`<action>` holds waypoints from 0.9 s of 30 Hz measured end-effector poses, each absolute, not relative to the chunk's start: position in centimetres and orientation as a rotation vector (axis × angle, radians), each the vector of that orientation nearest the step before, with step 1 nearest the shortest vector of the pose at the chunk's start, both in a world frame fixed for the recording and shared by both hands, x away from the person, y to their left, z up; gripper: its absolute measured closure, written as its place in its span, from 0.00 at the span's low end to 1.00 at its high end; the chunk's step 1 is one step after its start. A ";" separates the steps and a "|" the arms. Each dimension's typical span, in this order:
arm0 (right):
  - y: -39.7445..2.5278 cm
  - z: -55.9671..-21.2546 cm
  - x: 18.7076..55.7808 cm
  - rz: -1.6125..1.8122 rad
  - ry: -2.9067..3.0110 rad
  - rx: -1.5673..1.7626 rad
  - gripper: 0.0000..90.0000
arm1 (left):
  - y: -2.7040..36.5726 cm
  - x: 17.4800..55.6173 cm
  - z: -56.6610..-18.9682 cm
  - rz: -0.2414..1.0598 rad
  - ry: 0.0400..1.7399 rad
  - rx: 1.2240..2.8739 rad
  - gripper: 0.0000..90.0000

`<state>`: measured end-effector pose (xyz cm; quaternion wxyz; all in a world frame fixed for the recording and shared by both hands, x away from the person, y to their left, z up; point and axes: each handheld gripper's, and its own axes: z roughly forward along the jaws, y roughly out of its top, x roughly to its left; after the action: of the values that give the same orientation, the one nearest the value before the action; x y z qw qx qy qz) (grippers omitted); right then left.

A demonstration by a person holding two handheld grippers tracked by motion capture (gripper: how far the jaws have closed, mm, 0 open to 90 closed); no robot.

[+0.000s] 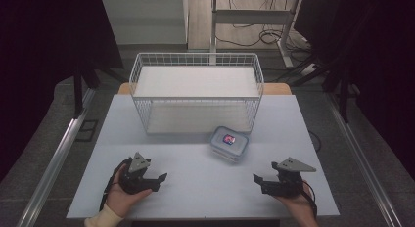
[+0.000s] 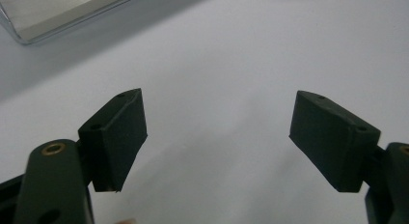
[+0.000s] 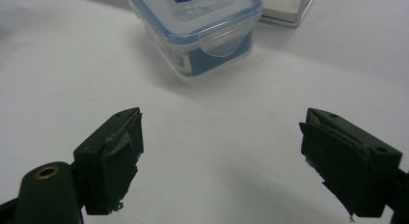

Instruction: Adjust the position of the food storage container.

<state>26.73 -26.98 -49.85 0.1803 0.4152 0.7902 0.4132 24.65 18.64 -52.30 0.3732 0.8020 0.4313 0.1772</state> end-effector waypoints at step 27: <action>-25.9 -49.7 26.8 1.083 2.313 1.140 0.21 | 18.6 24.4 -52.0 0.456 1.099 2.050 0.23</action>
<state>26.77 -25.95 -49.67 0.1714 0.4016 0.8148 0.3814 24.45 18.61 -52.03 0.3761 0.8014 0.4295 0.1783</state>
